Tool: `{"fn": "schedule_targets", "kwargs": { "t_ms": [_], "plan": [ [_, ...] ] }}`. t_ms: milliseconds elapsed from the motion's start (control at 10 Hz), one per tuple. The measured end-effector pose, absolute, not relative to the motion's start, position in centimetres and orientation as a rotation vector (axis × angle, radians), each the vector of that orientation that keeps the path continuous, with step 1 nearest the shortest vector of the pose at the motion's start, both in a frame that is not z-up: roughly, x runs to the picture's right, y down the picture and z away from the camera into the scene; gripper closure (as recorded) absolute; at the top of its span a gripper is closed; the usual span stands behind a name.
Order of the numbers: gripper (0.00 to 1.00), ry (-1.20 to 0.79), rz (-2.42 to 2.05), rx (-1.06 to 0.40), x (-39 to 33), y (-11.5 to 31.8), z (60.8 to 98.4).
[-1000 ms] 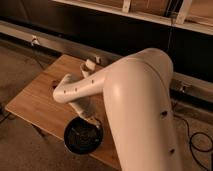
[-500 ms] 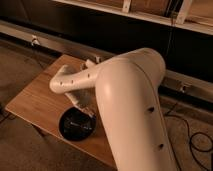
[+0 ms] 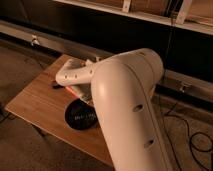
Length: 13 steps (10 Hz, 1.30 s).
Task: Drag the ceramic bowl in a circle
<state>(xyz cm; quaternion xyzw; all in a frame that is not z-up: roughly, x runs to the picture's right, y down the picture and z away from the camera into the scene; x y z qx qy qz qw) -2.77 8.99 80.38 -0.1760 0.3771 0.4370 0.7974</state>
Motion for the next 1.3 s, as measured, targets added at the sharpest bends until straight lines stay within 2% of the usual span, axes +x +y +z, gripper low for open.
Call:
{"fn": "schedule_targets", "kwargs": {
  "t_ms": [500,1000,1300],
  "plan": [
    [1.0,0.93,1.058,-0.301,3.6,7.1,81.1],
    [1.0,0.983,1.067,-0.246,7.5,6.6,78.8],
    [1.0,1.004,1.043,-0.256,8.2,7.9,78.1]
  ]
}}
